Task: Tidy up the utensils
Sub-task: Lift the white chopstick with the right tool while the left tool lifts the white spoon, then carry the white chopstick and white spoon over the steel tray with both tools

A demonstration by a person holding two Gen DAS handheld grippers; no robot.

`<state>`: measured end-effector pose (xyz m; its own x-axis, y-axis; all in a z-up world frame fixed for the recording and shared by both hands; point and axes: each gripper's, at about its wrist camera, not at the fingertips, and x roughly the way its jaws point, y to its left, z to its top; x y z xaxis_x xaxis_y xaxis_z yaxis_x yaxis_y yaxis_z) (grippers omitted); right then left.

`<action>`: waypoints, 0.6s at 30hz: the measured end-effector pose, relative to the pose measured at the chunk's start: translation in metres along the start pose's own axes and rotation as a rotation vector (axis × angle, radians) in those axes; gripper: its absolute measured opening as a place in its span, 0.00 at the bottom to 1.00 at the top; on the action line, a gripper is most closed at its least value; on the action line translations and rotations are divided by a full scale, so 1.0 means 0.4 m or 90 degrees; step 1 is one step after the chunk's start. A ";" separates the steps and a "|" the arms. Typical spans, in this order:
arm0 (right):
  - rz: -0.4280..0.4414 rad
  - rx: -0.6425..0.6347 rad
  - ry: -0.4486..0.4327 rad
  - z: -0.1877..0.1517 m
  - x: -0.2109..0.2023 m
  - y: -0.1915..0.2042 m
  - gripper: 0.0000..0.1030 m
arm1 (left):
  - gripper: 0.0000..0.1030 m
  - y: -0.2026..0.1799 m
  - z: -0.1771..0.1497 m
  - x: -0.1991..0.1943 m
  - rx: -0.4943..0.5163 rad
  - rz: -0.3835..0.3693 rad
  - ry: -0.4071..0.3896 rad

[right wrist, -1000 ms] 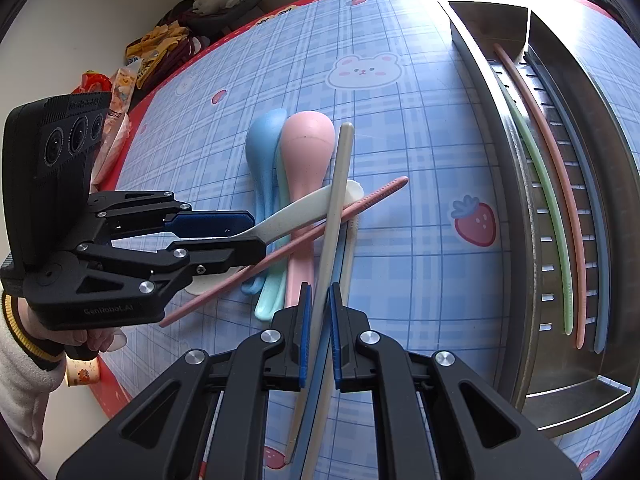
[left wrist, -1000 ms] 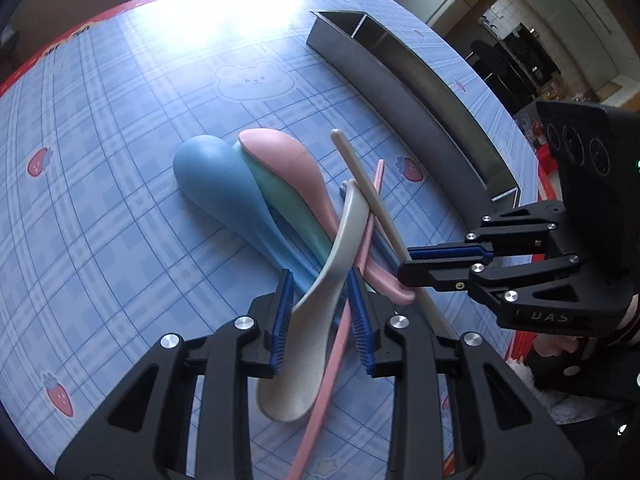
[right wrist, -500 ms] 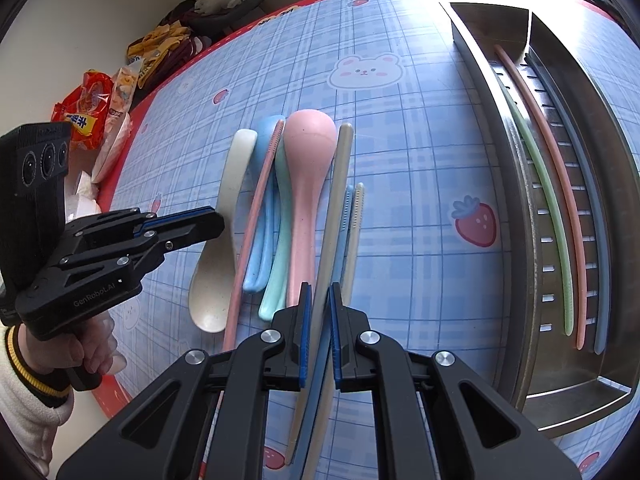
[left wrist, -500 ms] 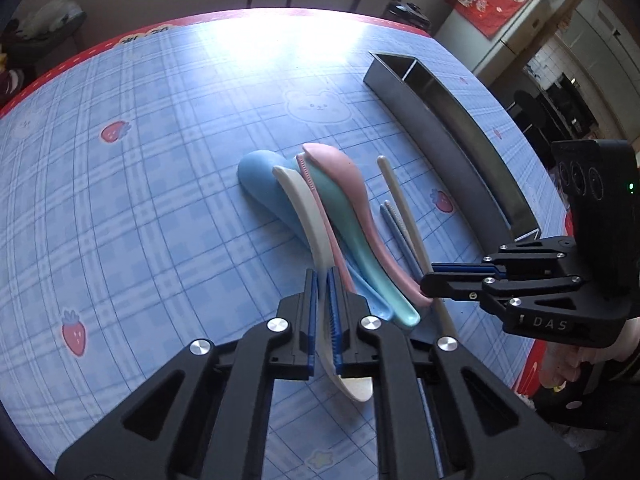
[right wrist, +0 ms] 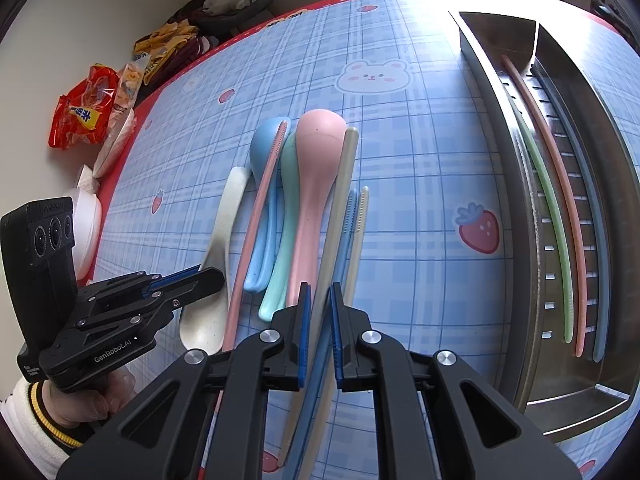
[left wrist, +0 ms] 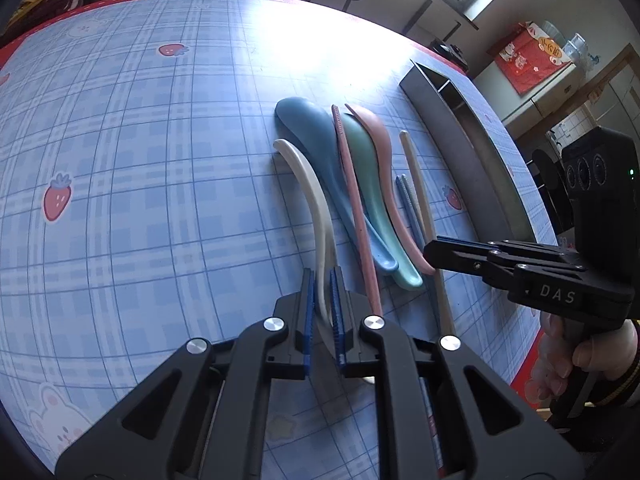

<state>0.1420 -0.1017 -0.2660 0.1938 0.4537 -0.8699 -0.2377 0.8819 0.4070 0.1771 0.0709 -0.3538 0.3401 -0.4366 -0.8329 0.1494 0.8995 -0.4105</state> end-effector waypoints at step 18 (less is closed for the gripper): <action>0.056 0.035 -0.022 -0.010 -0.052 -0.017 0.07 | 0.11 0.017 -0.049 -0.097 -0.078 -0.019 -0.049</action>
<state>0.1358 -0.1175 -0.2519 0.2069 0.5329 -0.8205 -0.2029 0.8438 0.4969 0.1468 0.0936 -0.3315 0.4081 -0.4561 -0.7909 0.0474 0.8757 -0.4805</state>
